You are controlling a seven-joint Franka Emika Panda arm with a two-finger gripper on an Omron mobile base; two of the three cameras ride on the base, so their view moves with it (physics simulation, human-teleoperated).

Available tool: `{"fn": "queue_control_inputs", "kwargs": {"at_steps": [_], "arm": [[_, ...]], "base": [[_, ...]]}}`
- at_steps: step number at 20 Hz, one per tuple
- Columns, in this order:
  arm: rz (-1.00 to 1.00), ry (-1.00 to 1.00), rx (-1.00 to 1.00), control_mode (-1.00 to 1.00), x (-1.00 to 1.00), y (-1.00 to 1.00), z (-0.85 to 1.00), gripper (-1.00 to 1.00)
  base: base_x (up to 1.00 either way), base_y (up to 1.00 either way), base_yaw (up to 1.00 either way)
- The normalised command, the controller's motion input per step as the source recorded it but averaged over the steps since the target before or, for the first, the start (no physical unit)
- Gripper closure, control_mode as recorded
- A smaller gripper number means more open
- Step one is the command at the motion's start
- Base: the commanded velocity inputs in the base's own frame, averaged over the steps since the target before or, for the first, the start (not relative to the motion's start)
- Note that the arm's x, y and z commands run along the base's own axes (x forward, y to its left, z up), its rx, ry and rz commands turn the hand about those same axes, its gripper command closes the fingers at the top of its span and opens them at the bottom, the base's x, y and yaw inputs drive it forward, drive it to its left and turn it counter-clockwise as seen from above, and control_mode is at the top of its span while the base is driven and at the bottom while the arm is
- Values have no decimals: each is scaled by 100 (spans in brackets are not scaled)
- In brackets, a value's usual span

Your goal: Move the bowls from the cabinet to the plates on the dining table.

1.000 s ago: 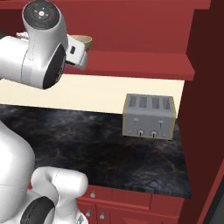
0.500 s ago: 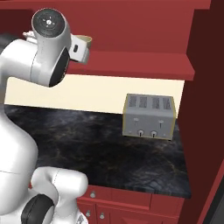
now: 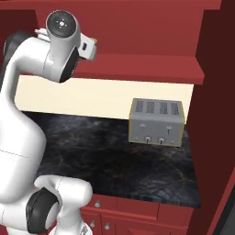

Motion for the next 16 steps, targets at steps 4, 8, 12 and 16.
{"fn": "queue_control_inputs", "kwargs": {"at_steps": [4, 8, 12, 16], "arm": [[0, 3, 2, -100, 37, 0, 1, -100], [1, 0, 1, -100, 23, 2, -2, -100], [2, 0, 0, -100, 21, 12, -21, -100], [1, 0, 0, -100, 34, 22, -21, -100]], "base": [[0, 0, 0], [0, 0, 0], [0, 0, 0], [0, 0, 0]]}}
